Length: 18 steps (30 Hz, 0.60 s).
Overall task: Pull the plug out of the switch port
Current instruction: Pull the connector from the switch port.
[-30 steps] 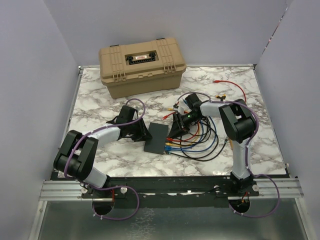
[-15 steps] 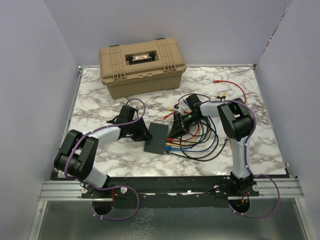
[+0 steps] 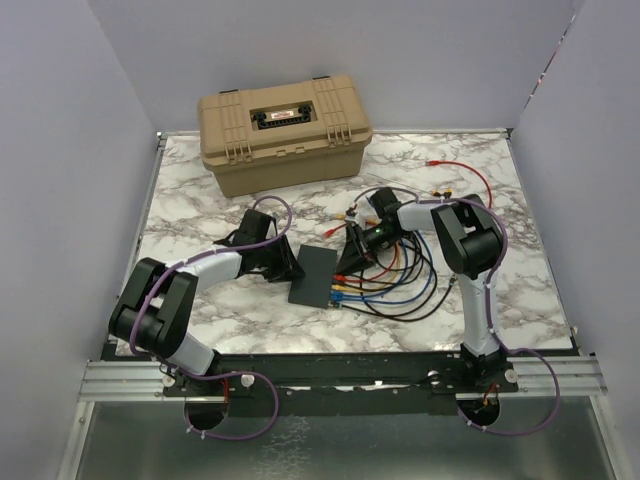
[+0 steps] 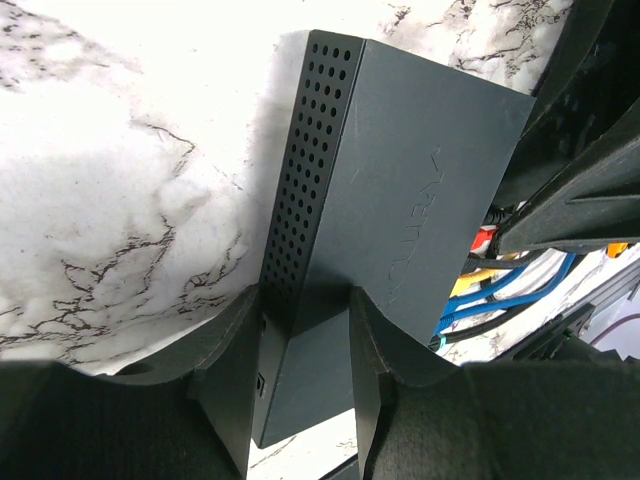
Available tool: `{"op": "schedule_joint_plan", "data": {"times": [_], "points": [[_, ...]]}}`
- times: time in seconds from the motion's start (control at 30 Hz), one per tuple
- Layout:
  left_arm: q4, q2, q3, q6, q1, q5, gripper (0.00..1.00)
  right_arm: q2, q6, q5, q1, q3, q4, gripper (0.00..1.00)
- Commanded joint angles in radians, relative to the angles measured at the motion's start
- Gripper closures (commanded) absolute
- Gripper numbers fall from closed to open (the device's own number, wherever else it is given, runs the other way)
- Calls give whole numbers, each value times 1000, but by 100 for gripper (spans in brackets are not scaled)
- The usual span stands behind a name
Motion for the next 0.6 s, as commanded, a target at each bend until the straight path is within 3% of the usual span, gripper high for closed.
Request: {"op": "schedule_joint_plan", "data": {"times": [0.0, 0.47, 0.57], "points": [[-75, 74, -35, 27, -25, -60, 69, 89, -13, 55, 10, 21, 72, 60], [-75, 87, -30, 27, -28, -62, 69, 86, -31, 27, 11, -3, 86, 78], [-75, 89, -29, 28, -27, -61, 69, 81, -31, 23, 12, -8, 95, 86]]}}
